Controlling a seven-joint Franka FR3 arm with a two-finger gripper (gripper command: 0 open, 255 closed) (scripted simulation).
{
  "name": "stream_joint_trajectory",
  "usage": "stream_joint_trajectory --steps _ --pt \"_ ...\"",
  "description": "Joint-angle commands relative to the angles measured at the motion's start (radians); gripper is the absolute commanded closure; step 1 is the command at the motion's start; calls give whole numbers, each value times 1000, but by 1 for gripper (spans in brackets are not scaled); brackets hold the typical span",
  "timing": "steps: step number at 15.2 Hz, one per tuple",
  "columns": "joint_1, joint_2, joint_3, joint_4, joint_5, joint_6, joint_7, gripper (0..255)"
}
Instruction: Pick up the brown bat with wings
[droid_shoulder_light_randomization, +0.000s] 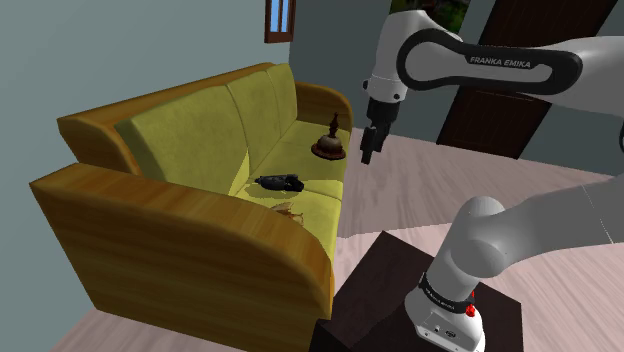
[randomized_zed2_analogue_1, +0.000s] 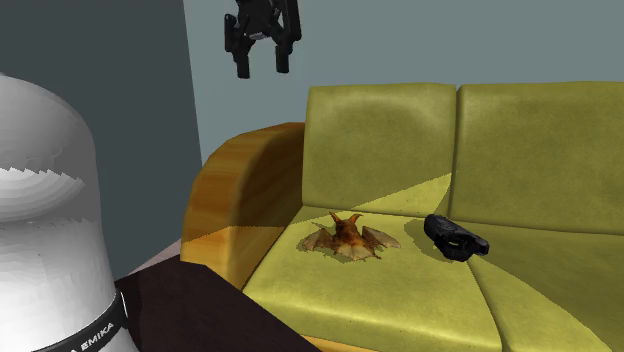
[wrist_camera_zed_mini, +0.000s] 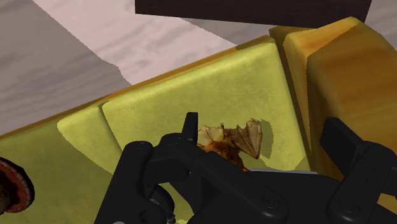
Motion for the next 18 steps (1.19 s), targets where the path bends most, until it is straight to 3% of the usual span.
stream_joint_trajectory --steps 1,10,18 --pt "0 0 0 0 0 0 0 0" --pt "-8 218 54 -91 11 353 114 0" --pt "-30 499 101 -61 -23 640 230 0"
